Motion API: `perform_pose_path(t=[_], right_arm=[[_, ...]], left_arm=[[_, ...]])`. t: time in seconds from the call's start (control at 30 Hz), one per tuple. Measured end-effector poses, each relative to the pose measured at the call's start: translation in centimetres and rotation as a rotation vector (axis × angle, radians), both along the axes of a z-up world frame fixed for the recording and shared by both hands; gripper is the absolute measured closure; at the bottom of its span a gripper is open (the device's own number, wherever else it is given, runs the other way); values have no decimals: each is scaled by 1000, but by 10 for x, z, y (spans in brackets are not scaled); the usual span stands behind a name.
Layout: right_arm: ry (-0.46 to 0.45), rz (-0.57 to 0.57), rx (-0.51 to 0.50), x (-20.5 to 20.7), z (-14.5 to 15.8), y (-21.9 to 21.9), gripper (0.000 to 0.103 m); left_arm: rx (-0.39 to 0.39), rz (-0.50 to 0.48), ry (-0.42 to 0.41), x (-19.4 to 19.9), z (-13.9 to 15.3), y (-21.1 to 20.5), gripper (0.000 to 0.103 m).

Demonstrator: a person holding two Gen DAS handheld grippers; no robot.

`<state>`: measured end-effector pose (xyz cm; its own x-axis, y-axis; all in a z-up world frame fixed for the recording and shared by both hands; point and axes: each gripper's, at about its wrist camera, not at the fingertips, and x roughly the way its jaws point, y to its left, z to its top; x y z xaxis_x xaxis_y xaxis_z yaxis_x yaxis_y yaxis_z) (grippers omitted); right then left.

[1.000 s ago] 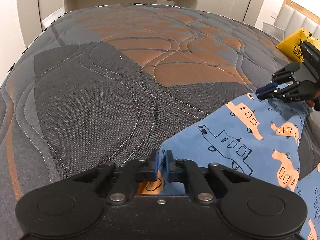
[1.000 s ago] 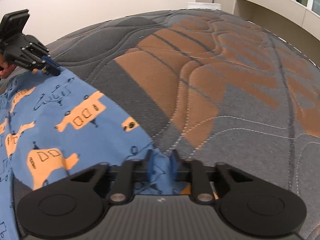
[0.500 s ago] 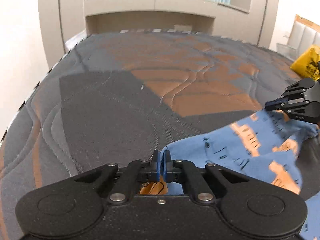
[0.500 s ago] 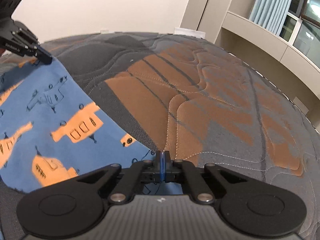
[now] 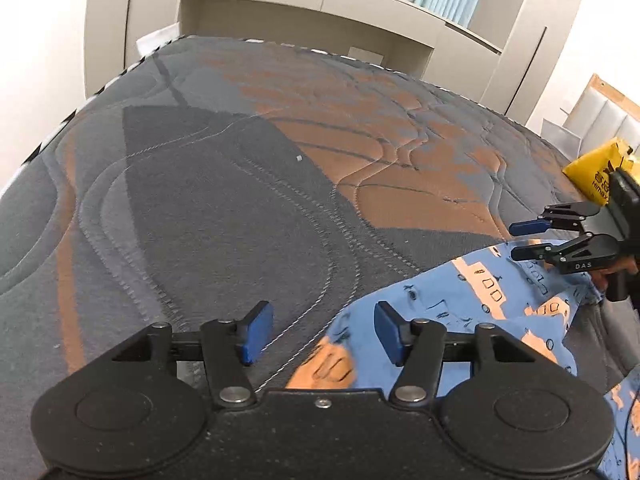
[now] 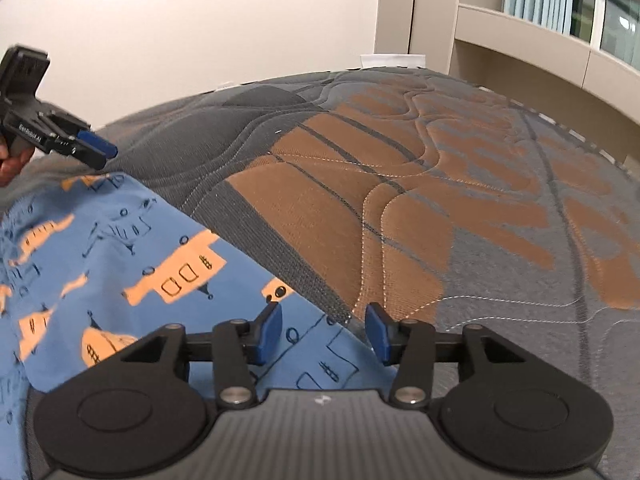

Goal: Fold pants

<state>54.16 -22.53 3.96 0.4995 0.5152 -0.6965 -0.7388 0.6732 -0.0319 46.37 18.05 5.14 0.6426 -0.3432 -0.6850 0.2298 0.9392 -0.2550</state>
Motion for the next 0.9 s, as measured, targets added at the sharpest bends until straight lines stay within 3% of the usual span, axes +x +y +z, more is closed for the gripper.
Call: perform_pose_path(t=[0.3,0.43,0.53,0.6,0.7,0.83,0.9], right_arm=[[67,17,20,10,-9,8,51],[65,17,17,9,-10,7,53],[66,17,21,10,-11,10,60],[63,26,21,7,-11,12,67],[40,31,9,1,-12,16,75],[22,12,-1,-4,-12,18,77],[18,5,-4,-6,-12,19,77]], left_arm=[[-79,-33,82,-6,-13,29,44],[-57,-42,106,-7,-19,26,47],[-66,-51,125,-7,-23,24,63],[-67,-44,137,-6,-25,24,81],[-107,0,166,-2,-28,28,87],[-131,24,170,-1,-29,30,85],[-138,29,172,-2,-28,31,80]])
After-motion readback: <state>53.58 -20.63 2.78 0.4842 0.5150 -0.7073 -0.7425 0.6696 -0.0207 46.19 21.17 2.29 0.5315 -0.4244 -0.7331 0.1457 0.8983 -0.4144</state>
